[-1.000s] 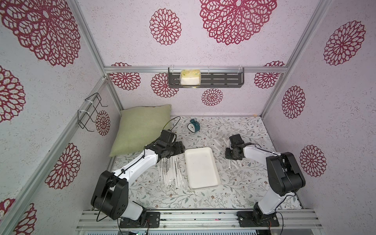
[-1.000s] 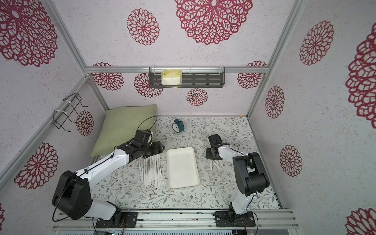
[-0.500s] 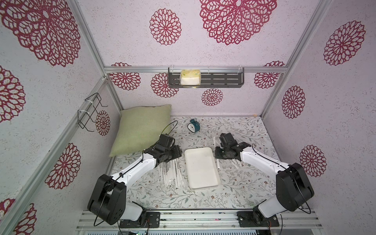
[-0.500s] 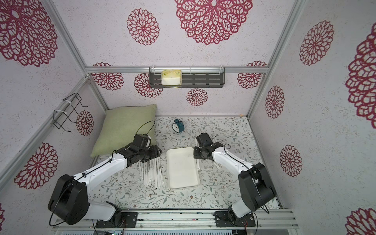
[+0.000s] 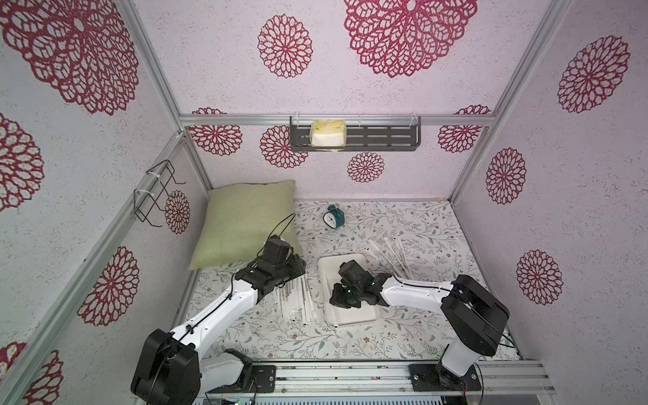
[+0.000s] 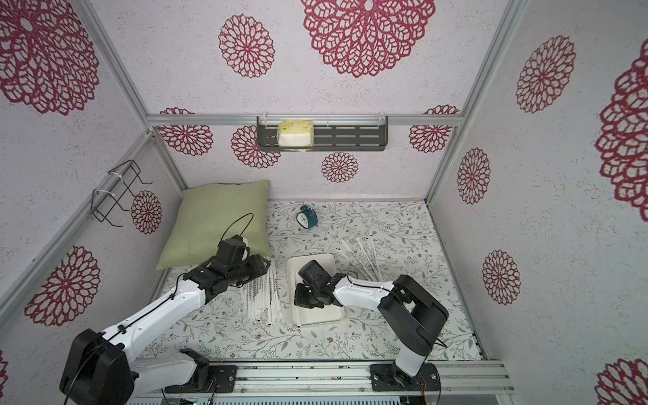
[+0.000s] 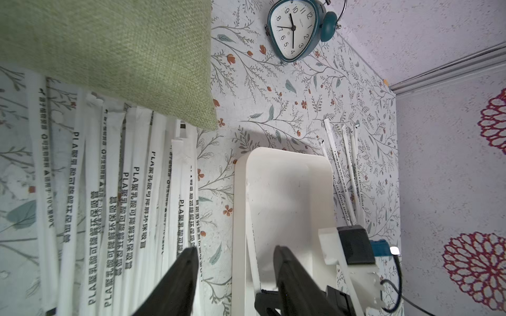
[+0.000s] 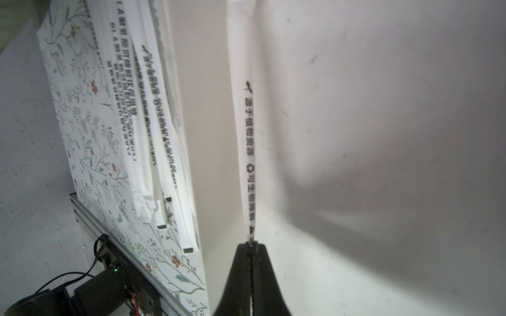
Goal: Put the straws into the storage box
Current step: Place the straw in the storage box.
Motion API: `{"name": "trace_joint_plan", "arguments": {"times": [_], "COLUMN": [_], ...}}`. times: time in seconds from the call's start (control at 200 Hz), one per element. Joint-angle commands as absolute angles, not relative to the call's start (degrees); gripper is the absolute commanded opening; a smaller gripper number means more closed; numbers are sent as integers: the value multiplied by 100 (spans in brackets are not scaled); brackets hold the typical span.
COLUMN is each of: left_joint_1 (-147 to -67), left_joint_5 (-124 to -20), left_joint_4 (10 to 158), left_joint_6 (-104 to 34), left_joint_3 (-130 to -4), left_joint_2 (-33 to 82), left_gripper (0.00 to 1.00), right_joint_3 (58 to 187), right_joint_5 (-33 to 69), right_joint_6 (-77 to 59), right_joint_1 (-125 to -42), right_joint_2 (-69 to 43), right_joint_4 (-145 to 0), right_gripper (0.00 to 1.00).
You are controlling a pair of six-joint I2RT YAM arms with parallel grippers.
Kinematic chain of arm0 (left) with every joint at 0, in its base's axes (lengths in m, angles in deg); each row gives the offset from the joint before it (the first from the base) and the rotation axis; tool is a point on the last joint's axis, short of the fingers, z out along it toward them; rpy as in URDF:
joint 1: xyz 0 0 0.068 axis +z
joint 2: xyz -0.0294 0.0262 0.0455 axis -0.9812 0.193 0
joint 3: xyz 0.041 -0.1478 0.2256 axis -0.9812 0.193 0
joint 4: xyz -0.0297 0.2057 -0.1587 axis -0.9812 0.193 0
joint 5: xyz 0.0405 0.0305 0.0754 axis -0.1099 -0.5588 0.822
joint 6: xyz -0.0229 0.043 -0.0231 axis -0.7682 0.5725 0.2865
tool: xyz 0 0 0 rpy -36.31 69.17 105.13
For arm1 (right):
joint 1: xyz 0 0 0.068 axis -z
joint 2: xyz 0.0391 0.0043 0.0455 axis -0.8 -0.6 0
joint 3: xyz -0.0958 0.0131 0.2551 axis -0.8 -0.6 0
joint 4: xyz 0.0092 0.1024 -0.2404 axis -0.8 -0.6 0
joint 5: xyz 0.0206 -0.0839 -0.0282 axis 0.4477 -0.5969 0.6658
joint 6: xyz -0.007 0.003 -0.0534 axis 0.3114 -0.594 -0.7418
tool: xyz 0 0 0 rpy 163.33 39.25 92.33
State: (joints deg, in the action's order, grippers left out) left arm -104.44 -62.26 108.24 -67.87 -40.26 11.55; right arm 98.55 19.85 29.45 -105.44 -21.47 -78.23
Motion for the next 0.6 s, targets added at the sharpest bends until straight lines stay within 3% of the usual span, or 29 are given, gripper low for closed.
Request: {"name": "trace_joint_plan", "arguments": {"times": [0.0, 0.455, 0.595], "left_joint_1": [-10405, -10403, -10408], "left_joint_5": [-6198, -6334, -6397], "left_joint_4": [10766, 10630, 10585], "left_joint_6": [-6822, -6814, -6849], "left_joint_3": [-3901, -3801, -3781], "left_joint_2": [1032, 1073, 1105], "left_gripper": [52, 52, 52], "right_joint_3": [9929, 10272, 10290], "right_joint_5": [1998, 1731, 1693], "right_joint_6": [3191, 3165, 3131], "right_joint_1": [-10542, -10525, -10525], "right_joint_2": [-2139, -2805, -2741], "right_joint_4": [-7446, -7207, -7354], "right_gripper": [6, 9, 18]}}
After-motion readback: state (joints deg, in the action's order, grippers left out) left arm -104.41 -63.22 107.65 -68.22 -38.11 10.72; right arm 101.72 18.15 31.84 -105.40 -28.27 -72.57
